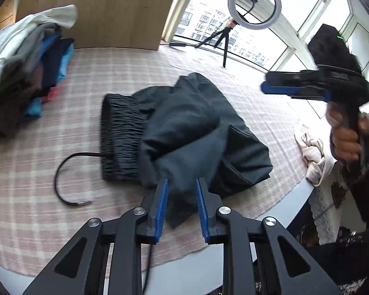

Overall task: Fold clothes
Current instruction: 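Open both grippers and release the folded sweatpants onto the blanket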

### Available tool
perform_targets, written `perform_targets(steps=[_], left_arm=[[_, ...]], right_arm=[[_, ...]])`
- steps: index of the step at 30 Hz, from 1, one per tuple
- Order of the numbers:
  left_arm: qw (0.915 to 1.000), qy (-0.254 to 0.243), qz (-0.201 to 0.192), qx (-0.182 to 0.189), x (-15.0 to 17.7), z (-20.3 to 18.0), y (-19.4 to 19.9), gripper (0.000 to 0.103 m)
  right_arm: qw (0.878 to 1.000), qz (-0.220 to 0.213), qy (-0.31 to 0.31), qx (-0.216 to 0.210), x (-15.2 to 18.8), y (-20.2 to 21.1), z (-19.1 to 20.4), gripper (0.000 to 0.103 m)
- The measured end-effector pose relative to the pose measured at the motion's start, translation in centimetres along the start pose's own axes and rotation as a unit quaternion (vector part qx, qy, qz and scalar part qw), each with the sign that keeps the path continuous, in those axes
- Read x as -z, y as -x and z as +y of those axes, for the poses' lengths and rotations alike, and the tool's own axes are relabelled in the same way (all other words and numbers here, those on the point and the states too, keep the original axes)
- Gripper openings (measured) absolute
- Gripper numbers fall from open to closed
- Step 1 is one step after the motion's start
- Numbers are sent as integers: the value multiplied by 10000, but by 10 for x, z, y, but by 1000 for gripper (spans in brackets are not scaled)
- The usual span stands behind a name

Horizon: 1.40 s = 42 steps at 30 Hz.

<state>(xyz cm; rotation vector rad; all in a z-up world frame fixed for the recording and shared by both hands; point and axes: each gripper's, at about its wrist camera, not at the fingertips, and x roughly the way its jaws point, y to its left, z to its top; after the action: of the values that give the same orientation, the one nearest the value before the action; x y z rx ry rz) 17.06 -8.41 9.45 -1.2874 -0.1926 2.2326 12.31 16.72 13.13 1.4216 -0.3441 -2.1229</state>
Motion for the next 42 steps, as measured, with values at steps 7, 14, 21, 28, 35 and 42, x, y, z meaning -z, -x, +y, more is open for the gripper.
perform_targets(steps=[7,14,21,28,35,42], left_arm=[[9987,343,-157,-339,5,-20,-12,22],[9959,468,-251,-732,4,-39,-8,23],[9969,203,-251,-712,-39,-29,-4,26],[9969,-276,523,-517,-126,21,-76,31],[9895,-256,476,-1341,-141,54,-64,23],[9848,-1449,795,-541,-80,-52,-33,35]], right_arm=[[9811,1608,965,477,-16,-96,-20,30],[9938,567,961,-2,-129,-108,11,30],[9900,520,1307,-44,-56,-48,-23,36],[9932,906,627,-387,21,-76,-44,36],[9867,901,1121,-760,79,-20,-32,36],[9910,207,1157,642,93,14,-85,36]])
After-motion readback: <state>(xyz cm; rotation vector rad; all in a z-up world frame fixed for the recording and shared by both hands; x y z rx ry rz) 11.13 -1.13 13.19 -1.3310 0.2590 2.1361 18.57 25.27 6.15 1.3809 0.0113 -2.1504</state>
